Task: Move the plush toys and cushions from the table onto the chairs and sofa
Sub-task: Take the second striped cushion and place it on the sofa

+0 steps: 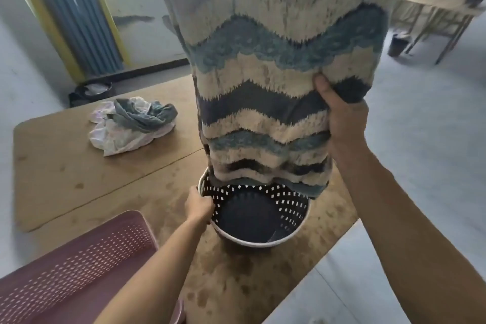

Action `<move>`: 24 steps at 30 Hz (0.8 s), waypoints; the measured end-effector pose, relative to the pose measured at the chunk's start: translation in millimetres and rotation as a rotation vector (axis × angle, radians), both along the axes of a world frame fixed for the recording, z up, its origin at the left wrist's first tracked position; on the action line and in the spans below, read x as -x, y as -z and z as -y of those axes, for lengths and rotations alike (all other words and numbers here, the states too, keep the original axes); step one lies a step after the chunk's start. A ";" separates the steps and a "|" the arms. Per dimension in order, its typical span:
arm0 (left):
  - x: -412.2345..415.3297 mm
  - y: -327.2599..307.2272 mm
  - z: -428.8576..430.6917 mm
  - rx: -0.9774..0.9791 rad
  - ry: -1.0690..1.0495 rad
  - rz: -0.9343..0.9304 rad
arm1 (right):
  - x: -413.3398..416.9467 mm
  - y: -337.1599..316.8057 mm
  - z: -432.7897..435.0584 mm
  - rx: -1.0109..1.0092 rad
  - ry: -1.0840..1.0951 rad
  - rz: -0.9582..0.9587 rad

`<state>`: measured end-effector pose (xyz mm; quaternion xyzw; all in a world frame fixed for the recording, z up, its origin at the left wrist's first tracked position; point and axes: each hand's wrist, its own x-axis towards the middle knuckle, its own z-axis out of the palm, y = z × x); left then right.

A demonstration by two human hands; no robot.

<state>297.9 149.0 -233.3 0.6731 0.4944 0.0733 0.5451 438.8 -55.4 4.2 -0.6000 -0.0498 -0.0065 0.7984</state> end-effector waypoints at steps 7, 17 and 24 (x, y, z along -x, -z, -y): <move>-7.3 8.5 -8.2 0.021 0.069 -0.053 | -15.8 -58.5 44.8 -0.089 0.098 0.136; -60.5 -236.1 72.9 -0.127 0.373 0.956 | 21.6 -69.0 86.7 0.041 0.064 0.247; -86.7 -271.3 175.9 0.099 0.399 1.029 | 89.4 -65.9 204.4 0.392 0.193 0.404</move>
